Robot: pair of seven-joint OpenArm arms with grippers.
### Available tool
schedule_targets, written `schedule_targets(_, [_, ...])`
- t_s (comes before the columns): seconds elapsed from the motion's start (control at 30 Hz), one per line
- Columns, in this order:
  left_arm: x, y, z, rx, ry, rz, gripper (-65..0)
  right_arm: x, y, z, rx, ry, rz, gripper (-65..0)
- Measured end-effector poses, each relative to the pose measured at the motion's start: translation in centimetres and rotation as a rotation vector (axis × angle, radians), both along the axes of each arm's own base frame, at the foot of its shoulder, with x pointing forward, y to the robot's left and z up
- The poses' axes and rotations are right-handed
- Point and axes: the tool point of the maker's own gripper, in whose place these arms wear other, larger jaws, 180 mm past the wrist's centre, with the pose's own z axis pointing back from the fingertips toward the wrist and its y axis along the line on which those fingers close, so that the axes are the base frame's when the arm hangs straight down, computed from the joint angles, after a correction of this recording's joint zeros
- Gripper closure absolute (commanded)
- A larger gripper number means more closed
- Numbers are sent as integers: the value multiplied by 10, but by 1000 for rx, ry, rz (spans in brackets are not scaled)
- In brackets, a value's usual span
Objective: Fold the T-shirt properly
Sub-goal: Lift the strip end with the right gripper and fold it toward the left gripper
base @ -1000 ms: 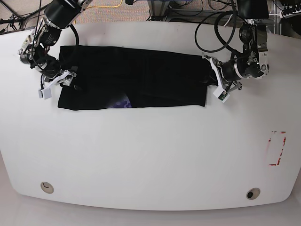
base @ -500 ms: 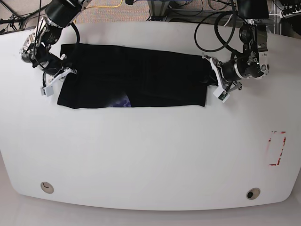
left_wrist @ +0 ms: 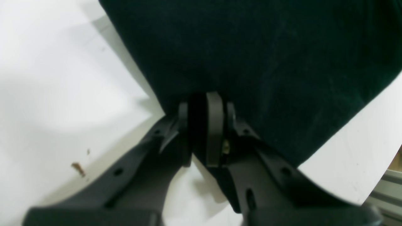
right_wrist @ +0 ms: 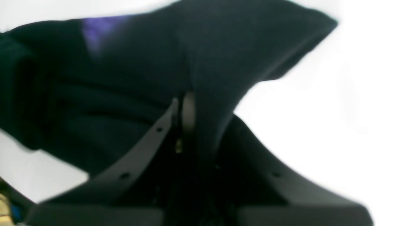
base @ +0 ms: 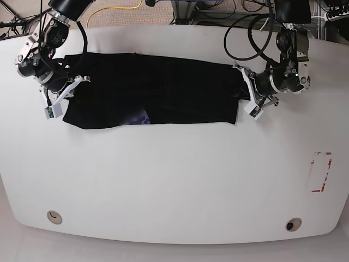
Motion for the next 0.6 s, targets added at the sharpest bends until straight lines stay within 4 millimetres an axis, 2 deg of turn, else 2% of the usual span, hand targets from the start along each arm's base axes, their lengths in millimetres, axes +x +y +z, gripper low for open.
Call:
schedule_targets(0.2, [-1, -6, 0, -1, -2, -17, -56, -5, 28, 12, -26, -32, 64, 0])
schedule_targets(0.33, [-1, -11, -1, -9, -3, -28, -56, 0, 46, 23, -17, -77, 92, 0])
schedule_targets(0.6, [-6, -24, -2, -19, 1, -67, -56, 6, 102, 30, 61, -105, 181, 0])
